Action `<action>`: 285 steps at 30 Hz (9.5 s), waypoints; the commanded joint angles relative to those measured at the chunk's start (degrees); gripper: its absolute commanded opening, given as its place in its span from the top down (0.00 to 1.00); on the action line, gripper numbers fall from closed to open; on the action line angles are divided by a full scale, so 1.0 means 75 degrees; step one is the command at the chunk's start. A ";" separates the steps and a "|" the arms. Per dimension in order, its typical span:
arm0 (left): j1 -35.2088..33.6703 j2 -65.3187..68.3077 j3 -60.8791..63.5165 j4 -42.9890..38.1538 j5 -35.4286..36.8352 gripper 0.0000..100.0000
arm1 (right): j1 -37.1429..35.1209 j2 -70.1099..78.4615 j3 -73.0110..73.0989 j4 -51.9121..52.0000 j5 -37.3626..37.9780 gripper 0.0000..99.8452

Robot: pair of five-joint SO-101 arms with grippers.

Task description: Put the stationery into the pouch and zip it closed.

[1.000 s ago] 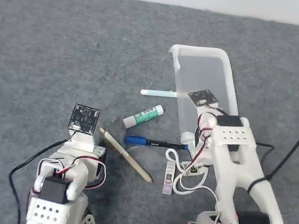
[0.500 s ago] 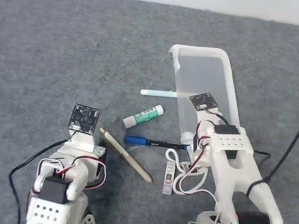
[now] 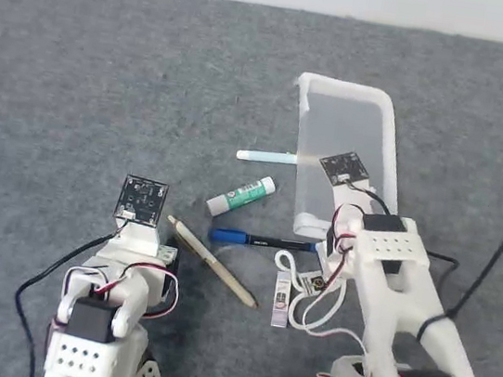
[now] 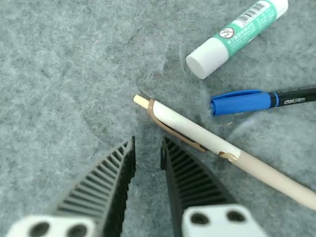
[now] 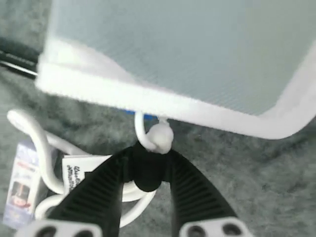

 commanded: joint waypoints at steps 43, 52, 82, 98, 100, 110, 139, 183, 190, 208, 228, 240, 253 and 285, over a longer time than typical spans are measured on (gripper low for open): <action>-0.0023 -0.0141 -0.0100 0.0035 -0.0012 0.92 | -0.1858 -0.5492 0.0246 -0.0510 0.0621 0.99; 0.0047 -0.0141 -0.0100 0.0035 -0.0035 0.92 | -0.1799 -0.6957 0.1231 -0.0826 0.0352 0.99; 0.1512 -0.0152 -0.2280 -0.1711 -0.1618 0.92 | -0.1846 -0.9254 0.2579 -0.0838 0.0246 0.99; 0.2614 -0.0117 -0.2842 -0.2356 0.1043 0.70 | -0.1858 -0.9465 0.2626 -0.0815 0.0258 0.99; 0.2661 -0.0129 -0.2526 -0.2497 0.1266 0.70 | -0.1858 -0.9442 0.2626 -0.0803 0.0258 0.99; 0.2602 -0.0129 -0.1518 -0.3704 0.1348 0.70 | -0.2409 -0.9465 0.2473 -0.0346 0.0328 0.99; 0.2286 -0.0105 -0.0100 -0.4560 0.0703 0.70 | -0.2831 -0.9465 0.2086 0.0311 0.0316 0.99; 0.0797 -0.0141 -0.1354 -0.2930 -0.0094 0.99 | -0.1096 -1.0837 0.2192 0.0135 -0.0387 0.99; 0.0844 -0.0152 -0.1389 -0.2954 -0.0129 0.99 | -0.0615 -1.0825 0.2204 0.0029 -0.0610 0.99; 0.1348 -0.0141 -0.1049 -0.3153 0.0199 0.71 | -0.1061 -1.0825 0.2204 0.0111 -0.0574 0.99; 0.1500 -0.0105 -0.0475 -0.3856 -0.0023 0.71 | -0.1670 -1.0895 0.2145 0.0416 -0.0328 0.99; 0.1500 -0.0094 -0.1084 -0.3048 -0.0316 0.78 | -0.1670 -1.0837 0.2157 0.0369 -0.0328 0.99; 0.1500 0.3071 -0.2796 -0.3118 -0.0281 0.78 | -0.1670 -1.0837 0.2168 0.0369 -0.0305 0.99; 0.0938 0.5802 -0.4730 -0.2637 0.0481 0.99 | -0.1682 -1.0825 0.2192 0.0463 -0.0281 0.86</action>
